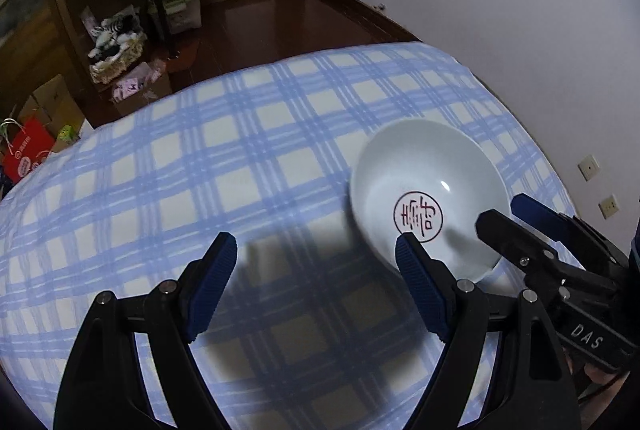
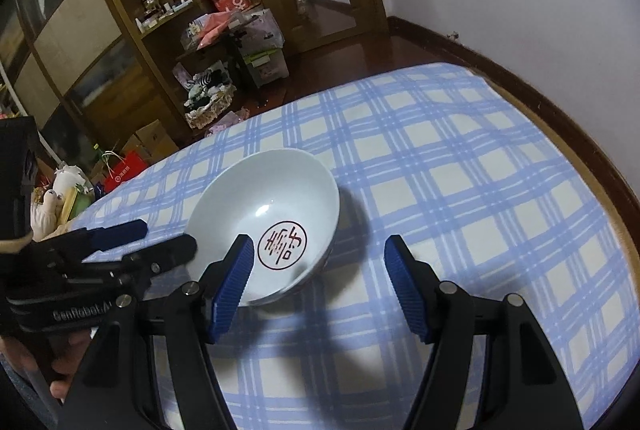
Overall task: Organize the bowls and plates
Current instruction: 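Close both tools on the rim of the bowl with the red character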
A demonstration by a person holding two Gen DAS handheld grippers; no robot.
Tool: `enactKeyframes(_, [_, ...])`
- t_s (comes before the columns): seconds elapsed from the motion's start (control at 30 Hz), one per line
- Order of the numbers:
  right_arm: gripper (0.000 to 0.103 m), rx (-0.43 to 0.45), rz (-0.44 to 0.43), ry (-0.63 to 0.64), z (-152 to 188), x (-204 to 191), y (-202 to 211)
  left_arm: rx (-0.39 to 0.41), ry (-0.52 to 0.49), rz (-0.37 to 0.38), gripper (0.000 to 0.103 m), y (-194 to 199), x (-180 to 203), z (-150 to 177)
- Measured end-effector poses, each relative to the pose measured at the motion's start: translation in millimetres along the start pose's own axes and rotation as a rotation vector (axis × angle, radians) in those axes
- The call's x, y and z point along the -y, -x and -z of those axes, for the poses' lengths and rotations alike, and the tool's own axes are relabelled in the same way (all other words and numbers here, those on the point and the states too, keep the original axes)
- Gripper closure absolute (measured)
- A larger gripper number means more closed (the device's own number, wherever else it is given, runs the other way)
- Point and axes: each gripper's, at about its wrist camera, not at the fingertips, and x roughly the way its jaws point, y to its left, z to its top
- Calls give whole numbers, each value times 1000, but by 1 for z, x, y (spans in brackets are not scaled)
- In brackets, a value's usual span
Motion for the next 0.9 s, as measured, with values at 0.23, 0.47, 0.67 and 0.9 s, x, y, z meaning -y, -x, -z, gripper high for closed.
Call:
enactKeyframes(0.23, [61,-46,0,-6,-1,1,-15,-23,40,50,57,-13,1,-4])
enactKeyframes(0.47, [86,-95,-36,-98,-4,9,-21,-45,57,66,94,-16,11,-7])
enactKeyframes(0.67, [89,-100,-33,-125,1,5,-6,-46,101,90,94,4,11,-5])
enactKeyframes(0.9, [89,-64,-59,-121,7,-13,32,-16,148,137,94,50,0,11])
